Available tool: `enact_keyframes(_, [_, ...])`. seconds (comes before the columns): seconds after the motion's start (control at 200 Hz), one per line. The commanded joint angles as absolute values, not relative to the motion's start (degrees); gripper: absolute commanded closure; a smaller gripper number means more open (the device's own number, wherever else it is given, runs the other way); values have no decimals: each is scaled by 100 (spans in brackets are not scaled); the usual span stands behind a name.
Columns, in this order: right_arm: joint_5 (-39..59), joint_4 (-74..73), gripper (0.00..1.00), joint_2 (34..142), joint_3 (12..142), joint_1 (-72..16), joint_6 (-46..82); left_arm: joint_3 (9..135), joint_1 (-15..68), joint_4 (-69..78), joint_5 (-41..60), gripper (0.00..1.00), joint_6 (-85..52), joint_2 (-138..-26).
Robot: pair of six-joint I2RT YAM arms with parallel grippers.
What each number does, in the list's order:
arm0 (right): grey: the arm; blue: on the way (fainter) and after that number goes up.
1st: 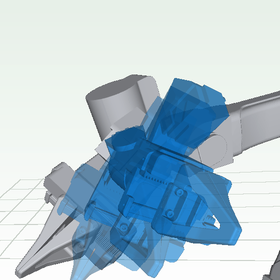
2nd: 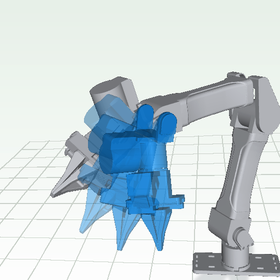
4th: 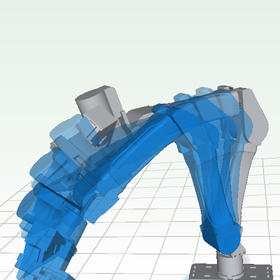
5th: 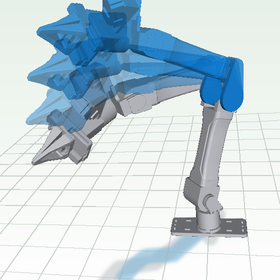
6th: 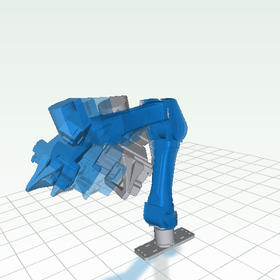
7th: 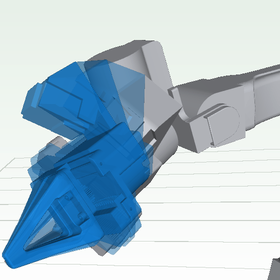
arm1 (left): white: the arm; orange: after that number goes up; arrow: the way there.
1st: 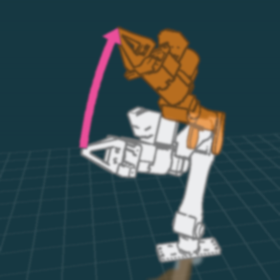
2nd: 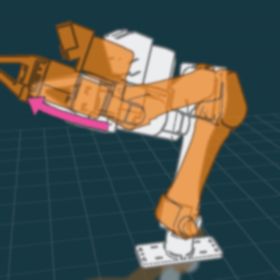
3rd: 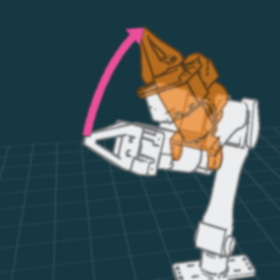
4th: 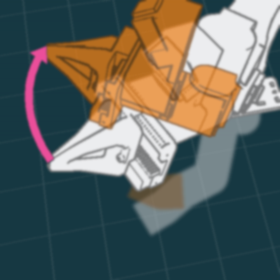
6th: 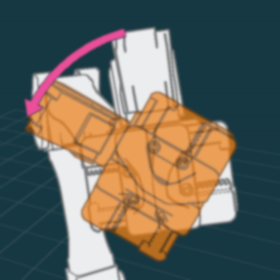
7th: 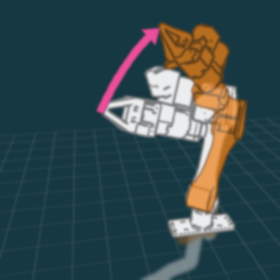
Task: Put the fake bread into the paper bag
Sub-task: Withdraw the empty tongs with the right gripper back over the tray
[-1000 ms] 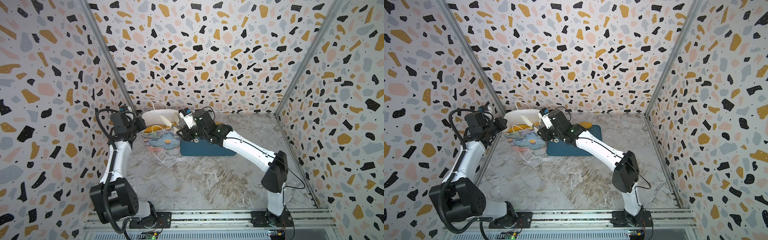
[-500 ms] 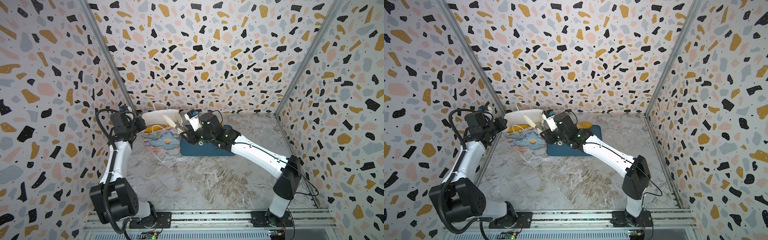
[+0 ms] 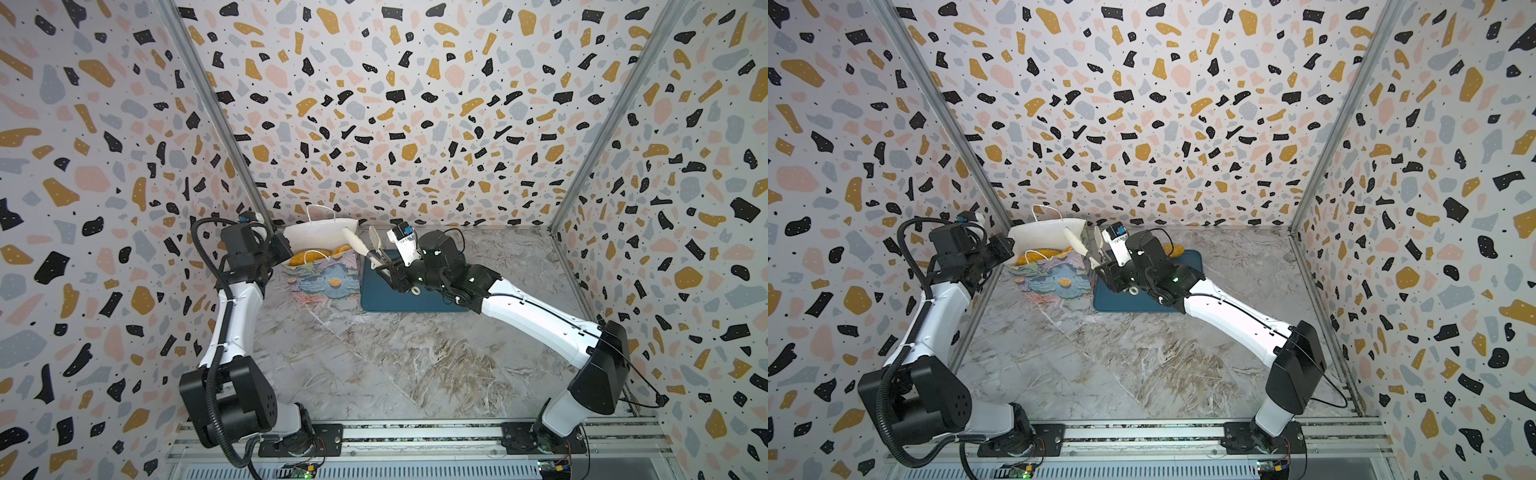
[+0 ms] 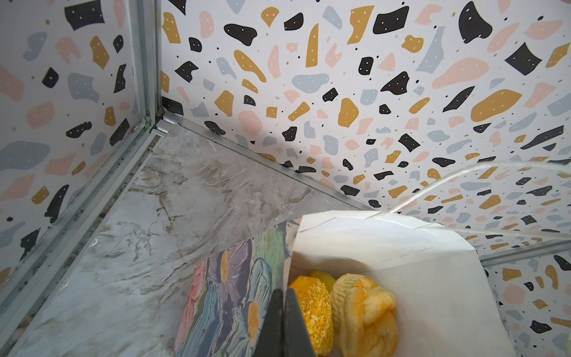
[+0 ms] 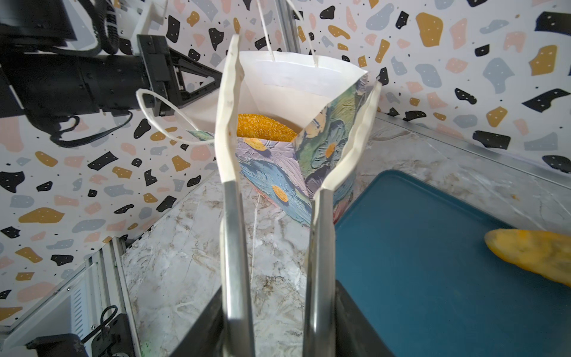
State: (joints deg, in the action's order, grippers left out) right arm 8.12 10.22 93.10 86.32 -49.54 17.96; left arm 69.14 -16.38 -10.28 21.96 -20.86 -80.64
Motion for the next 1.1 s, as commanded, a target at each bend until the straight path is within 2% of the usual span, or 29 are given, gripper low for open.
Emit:
enact_keyframes(0.0, [929, 568, 50, 8849, 8433, -4822, 1987, 6900, -1632, -796, 2299, 100, -2153, -7940])
enact_keyframes(0.571, [1236, 257, 50, 8172, 7297, -4206, 2347, 6908, -1634, -798, 2250, 100, -2145, -7950])
enact_keyframes(1.091, [1401, 174, 50, 8033, 6580, -3590, 2567, 6898, -1634, -808, 2247, 100, -2134, -7943])
